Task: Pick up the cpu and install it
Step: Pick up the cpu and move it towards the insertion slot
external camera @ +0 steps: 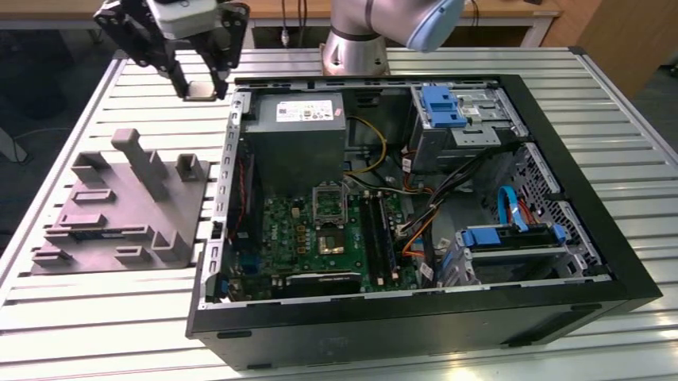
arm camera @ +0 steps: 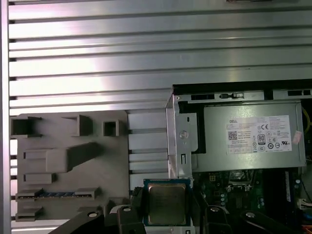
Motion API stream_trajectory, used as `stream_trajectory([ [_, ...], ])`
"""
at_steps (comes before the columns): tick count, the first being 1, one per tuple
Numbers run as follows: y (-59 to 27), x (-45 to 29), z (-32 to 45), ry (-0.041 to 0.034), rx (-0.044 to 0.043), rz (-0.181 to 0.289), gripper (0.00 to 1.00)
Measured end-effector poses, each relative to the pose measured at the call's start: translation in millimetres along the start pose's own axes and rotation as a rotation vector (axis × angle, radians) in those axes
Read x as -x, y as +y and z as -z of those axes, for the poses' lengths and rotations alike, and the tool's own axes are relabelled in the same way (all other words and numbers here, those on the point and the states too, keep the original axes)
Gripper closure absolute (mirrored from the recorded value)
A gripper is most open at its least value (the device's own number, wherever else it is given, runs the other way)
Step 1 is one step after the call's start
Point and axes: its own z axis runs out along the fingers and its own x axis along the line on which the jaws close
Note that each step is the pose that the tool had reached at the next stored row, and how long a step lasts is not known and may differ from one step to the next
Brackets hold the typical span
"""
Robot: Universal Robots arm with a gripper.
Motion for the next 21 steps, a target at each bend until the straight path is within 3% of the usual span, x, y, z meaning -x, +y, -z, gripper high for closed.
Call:
stream_trajectory([
  [14,4.1,62.7,-1.2,-0.0001,-0.0005,0.0,0.53],
  [17,1.6,68.9,-2.1,-0.0002,-0.0006,0.0,0.53],
  [21,-10.4,71.1,-4.5,-0.0011,-0.0006,0.0,0.53],
])
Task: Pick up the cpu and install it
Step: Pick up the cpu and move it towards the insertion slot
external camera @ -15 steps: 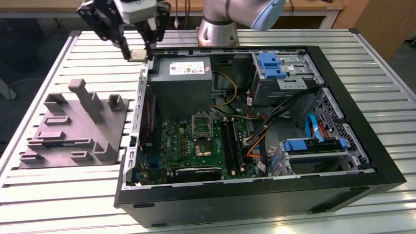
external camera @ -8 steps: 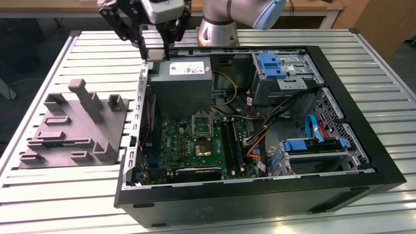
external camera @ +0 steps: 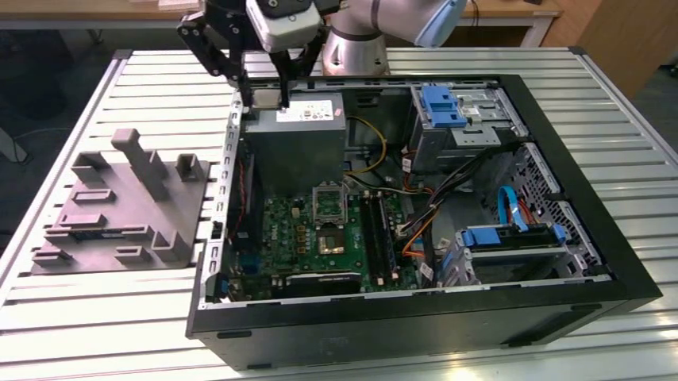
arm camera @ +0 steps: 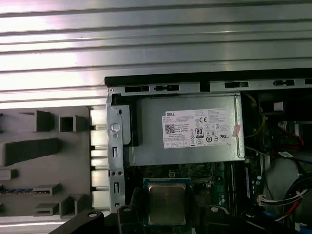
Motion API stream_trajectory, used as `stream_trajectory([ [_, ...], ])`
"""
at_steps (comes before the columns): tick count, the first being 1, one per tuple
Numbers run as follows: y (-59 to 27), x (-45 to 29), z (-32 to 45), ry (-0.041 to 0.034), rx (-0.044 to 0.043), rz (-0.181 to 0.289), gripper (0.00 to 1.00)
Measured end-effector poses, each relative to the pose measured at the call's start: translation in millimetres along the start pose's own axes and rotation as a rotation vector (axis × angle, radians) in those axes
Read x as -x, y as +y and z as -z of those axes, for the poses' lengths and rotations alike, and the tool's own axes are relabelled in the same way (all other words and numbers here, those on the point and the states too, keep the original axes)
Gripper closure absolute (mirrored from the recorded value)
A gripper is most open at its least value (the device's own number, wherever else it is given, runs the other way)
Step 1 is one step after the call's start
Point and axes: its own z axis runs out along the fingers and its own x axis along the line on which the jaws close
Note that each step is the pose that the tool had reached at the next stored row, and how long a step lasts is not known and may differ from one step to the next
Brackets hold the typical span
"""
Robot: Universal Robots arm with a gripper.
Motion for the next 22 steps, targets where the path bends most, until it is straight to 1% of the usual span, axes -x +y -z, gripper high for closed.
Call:
stream_trajectory([
  [1,-3.2,0.4,-0.5,-0.0002,0.0001,0.0,0.53],
  [3,-6.8,1.8,-1.9,-0.0008,-0.0001,0.0,0.53],
  [5,-7.1,6.9,-3.6,-0.0015,-0.0023,0.0,0.53],
  [11,-5.8,33.7,-9.9,-0.0026,-0.0048,0.0,0.53],
  [20,-3.5,74.3,-17.2,-0.0047,-0.0064,0.0,0.53],
  [22,-3.1,81.5,-18.3,-0.0066,-0.0066,0.001,0.53],
])
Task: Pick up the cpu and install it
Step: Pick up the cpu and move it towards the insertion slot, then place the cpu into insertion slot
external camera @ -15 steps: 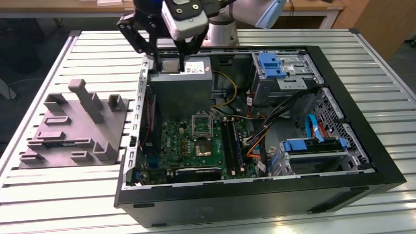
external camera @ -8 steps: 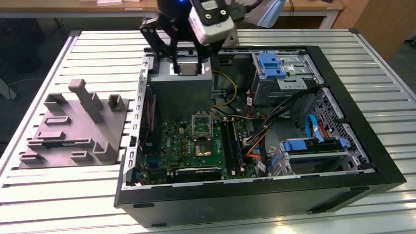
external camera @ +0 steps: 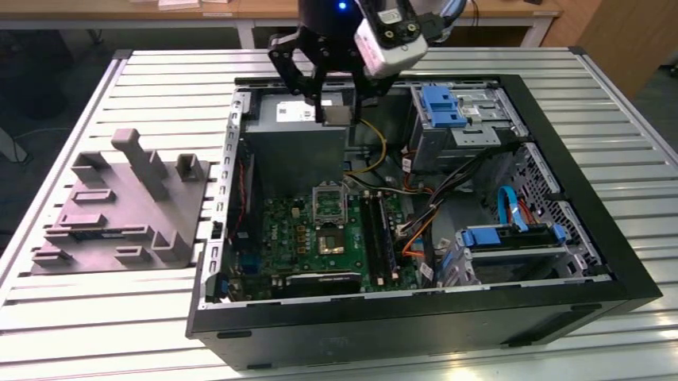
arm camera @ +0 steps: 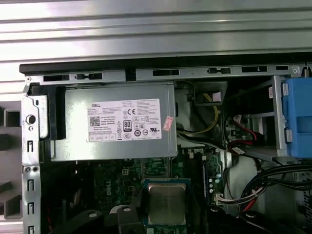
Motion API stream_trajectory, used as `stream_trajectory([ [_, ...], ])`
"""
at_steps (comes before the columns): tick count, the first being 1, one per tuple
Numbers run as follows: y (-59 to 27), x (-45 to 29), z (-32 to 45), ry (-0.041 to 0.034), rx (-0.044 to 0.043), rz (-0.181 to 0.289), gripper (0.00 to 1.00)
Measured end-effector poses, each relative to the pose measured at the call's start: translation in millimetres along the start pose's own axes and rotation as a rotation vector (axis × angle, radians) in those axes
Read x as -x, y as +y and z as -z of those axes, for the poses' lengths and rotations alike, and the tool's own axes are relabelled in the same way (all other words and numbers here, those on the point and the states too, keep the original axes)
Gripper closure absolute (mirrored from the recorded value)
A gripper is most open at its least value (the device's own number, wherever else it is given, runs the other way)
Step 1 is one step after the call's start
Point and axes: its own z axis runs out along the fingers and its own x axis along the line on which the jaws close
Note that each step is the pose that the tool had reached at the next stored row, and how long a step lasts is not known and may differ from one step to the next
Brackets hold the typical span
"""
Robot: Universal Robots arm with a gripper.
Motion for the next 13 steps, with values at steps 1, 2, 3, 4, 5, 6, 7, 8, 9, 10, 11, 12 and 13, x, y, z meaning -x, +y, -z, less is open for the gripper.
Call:
stream_trajectory([
  [1,0.0,1.0,-0.3,-0.0007,0.0001,0.0,0.53],
  [2,0.0,1.0,-0.2,-0.0007,0.0,0.0,0.53],
  [3,0.0,1.0,-0.2,-0.0008,0.0,0.0,0.53],
  [4,0.0,1.0,-0.2,-0.0008,0.0,0.0,0.53],
  [5,0.0,1.0,-0.2,-0.0007,-0.0001,0.0,0.53],
  [6,0.0,1.1,-0.2,-0.0007,0.0,0.0,0.53],
  [7,0.0,1.1,-0.2,-0.0008,-0.0001,0.0,0.53],
  [8,0.0,1.1,-0.2,-0.0007,-0.0001,0.0,0.53],
  [9,0.0,1.1,-0.2,-0.0008,-0.0001,0.0,0.53],
  [10,0.1,1.2,-0.2,-0.0007,-0.0001,0.0,0.53],
  [11,0.0,1.2,-0.2,-0.0007,-0.0001,0.0,0.53],
  [12,0.1,1.2,-0.3,-0.0008,0.0,0.0,0.53],
  [13,0.1,1.2,-0.2,-0.0007,-0.0001,0.0,0.53],
])
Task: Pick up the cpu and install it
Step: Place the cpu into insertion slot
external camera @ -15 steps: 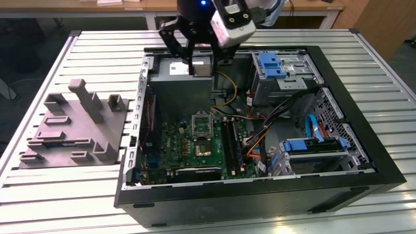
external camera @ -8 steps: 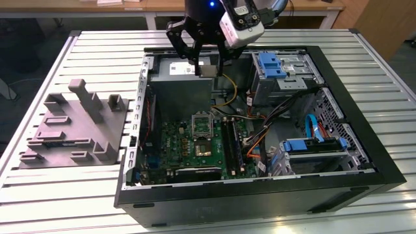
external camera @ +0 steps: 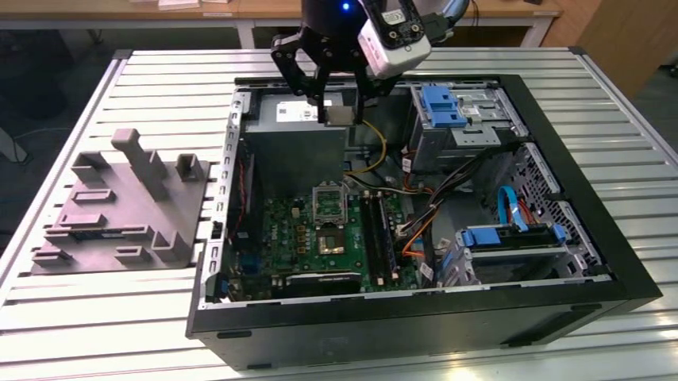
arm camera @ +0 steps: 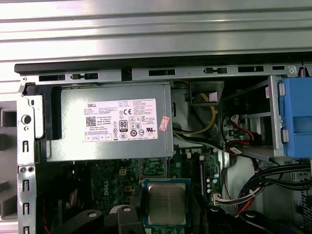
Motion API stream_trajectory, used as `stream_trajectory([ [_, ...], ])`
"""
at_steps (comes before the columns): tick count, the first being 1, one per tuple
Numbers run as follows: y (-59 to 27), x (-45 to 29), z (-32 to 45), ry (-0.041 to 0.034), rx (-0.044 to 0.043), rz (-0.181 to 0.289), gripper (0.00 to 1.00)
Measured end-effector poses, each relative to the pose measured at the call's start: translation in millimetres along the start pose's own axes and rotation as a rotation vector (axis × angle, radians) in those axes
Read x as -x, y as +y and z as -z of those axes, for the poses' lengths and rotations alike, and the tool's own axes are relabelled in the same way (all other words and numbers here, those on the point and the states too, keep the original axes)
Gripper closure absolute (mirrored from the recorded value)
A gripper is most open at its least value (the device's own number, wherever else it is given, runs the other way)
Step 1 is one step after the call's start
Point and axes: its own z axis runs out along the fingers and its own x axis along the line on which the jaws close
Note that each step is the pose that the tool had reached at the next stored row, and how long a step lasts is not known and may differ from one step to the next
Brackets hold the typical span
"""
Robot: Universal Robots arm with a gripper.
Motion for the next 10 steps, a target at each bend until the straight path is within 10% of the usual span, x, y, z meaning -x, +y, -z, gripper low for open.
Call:
stream_trajectory([
  [10,-12.4,0.2,-2.4,0.0001,-0.0001,0.0,0.53],
])
